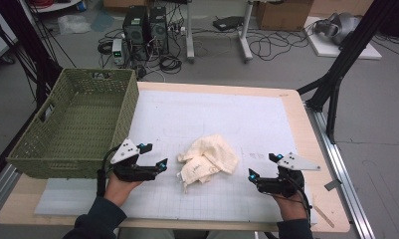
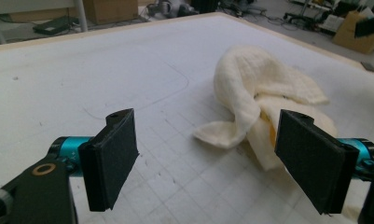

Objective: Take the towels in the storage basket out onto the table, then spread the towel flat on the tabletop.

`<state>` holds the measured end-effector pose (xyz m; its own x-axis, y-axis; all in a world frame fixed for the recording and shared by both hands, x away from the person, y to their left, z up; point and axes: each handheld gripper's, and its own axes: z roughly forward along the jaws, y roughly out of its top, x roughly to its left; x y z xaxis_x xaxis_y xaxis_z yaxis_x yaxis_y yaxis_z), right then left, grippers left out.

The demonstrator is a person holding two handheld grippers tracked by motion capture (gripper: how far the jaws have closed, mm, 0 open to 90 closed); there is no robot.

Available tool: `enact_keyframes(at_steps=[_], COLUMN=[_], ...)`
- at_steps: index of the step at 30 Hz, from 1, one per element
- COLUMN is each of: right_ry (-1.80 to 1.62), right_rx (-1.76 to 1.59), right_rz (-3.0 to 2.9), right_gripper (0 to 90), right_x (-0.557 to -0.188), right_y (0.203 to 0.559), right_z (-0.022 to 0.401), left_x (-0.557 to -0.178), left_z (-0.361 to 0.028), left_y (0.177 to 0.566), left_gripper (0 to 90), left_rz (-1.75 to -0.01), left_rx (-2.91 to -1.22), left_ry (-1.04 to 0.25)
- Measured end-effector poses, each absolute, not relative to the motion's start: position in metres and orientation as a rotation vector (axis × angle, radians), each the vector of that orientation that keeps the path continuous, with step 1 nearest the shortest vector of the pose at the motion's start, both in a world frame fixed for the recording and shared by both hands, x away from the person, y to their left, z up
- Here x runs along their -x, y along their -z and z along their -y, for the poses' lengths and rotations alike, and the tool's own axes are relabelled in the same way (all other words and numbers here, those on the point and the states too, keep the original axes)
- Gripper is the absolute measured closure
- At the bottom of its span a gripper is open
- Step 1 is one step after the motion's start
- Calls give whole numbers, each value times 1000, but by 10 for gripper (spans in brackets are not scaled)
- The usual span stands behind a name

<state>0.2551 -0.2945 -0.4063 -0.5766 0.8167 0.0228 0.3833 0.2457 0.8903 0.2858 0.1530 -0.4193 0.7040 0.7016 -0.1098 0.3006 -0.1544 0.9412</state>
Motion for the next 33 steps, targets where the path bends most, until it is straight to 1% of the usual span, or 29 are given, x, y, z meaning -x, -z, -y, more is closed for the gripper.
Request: enact_keyframes(at_steps=[7,20,33], right_ry=[-1268,-1267,-1266], right_rx=[-1072,-1065,-964], right_rz=[-2088,-2087,-2128], right_gripper=[82,82,82], right_x=[-257,-256,-257], right_y=[408,409,408], right_z=[293,293,284], left_x=[-287,-286,-285], left_z=[-159,-157,-160], left_y=[424,426,427], left_gripper=[209,212,215], left_rz=[-809,-820,-834], left_rx=[-1736,-1748,-1753], left_ry=[-417,-414,-417])
